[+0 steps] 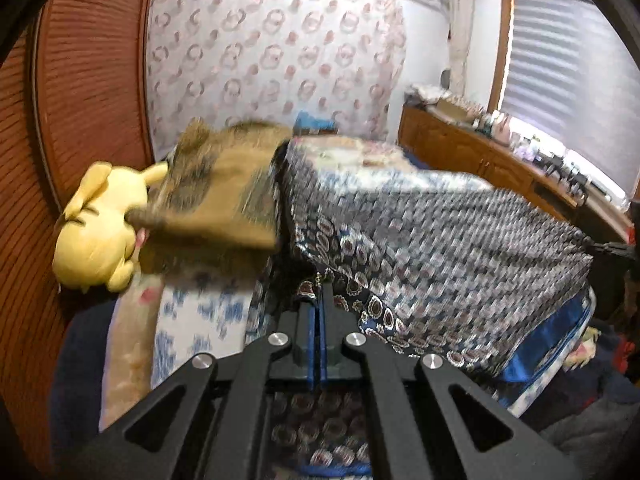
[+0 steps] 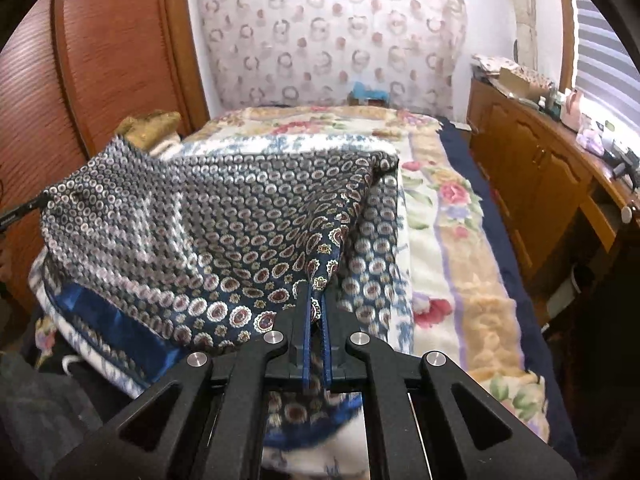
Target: Fold small clothes
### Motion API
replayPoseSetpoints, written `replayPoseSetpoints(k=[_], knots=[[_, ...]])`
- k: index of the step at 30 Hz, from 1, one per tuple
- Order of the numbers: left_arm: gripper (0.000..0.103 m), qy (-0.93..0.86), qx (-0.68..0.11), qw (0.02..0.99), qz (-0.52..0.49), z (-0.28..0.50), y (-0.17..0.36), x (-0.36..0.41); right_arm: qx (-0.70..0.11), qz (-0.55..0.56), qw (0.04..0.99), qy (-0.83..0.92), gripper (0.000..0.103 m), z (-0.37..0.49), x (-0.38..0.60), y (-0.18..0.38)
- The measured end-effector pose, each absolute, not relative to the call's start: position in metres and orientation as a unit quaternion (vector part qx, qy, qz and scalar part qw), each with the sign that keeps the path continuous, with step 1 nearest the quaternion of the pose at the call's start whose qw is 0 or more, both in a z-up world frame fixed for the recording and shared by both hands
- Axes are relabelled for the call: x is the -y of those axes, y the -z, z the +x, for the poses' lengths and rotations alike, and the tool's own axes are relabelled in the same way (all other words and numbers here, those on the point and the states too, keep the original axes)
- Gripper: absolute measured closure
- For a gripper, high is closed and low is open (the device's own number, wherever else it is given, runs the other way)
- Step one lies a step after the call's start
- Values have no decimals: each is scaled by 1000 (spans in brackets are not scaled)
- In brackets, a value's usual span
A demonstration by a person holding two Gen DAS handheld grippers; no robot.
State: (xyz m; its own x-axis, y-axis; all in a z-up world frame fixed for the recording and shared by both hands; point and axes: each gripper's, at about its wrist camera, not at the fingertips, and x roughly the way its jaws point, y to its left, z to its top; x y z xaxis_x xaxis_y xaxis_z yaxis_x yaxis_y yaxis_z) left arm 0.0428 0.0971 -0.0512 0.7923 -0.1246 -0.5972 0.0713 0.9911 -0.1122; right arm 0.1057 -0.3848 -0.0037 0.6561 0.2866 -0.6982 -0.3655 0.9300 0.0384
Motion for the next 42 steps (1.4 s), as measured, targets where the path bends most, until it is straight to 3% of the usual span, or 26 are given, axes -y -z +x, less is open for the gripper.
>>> replayPoseSetpoints(k=[8, 14, 18, 25, 34, 42], knots=[[101, 28, -358, 932, -53, 40, 89, -105, -402, -57, 898, -167, 101, 108, 386, 32], [89, 13, -364, 930, -42, 37, 92, -105, -400, -60, 900, -161, 100, 104, 382, 34], [66, 10, -370, 928, -44, 41, 93, -106, -397, -63, 902, -160, 100, 102, 380, 34], [60, 23, -360, 932, -37, 35, 82, -97, -393, -68, 902, -162, 99, 98, 376, 36], [59, 26, -336, 940, -60, 10, 61, -104, -385, -69, 906, -162, 98, 95, 374, 31], [59, 6, -360, 932, -42, 39, 78, -106, -372, -68, 909, -173, 94, 93, 365, 23]])
